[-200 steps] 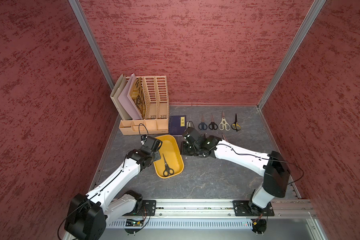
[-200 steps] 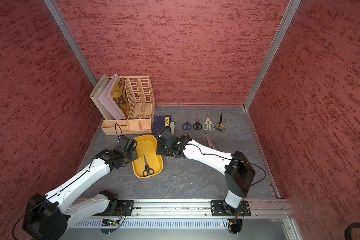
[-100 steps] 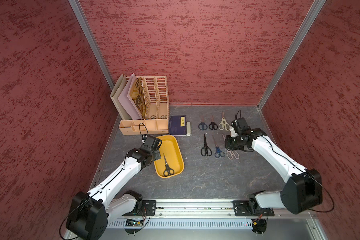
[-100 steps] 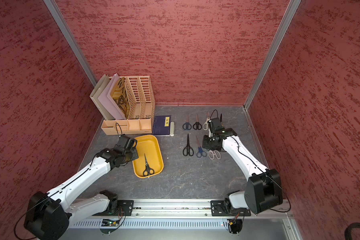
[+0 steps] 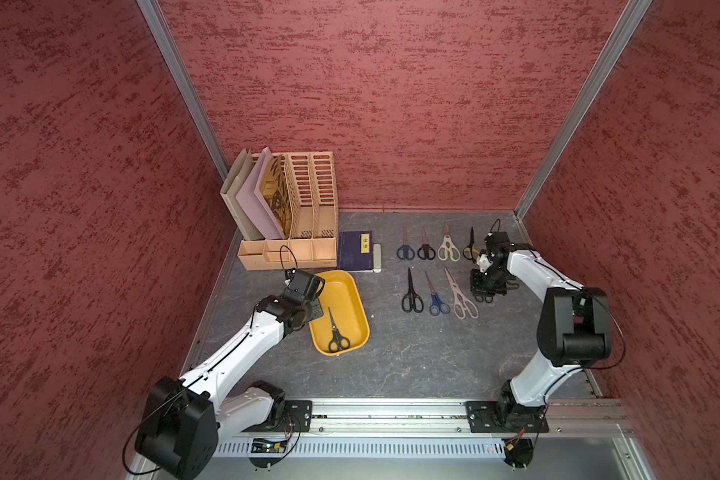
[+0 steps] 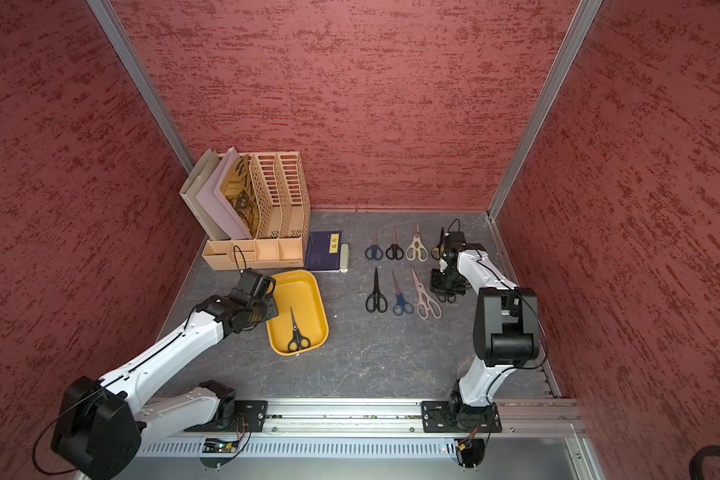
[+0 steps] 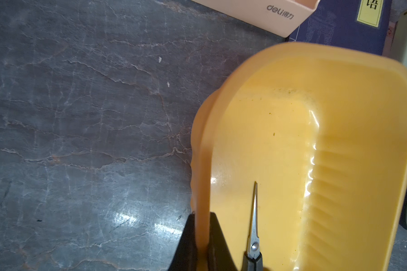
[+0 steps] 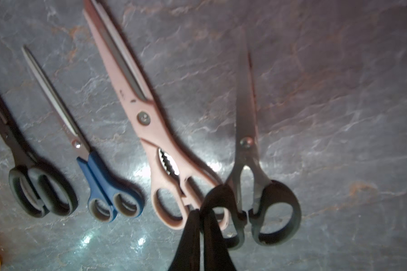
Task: Take the scissors out of the storage box
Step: Place the scissors at the center of the board.
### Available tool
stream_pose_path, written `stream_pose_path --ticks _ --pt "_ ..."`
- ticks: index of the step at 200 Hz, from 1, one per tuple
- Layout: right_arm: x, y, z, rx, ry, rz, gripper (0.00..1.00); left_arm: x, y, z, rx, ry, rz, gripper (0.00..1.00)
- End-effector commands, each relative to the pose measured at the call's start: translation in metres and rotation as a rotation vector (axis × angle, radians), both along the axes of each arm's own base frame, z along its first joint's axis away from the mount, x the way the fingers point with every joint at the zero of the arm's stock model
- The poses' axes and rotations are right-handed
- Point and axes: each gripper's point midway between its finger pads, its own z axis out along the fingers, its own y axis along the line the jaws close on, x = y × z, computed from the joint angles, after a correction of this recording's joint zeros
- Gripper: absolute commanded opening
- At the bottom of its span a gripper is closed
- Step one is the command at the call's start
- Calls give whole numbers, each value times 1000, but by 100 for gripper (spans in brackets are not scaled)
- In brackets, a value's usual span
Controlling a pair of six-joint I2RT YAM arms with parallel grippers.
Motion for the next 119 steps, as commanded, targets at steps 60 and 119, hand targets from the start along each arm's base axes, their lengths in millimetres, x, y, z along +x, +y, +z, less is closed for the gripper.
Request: stream_pose_path --ticks 60,119 --pt "14 -23 -34 -30 73 56 0 1 3 9 -24 -42 37 0" --pt "14 -24 -38 -29 66 23 17 -1 7 5 -12 -45 48 0"
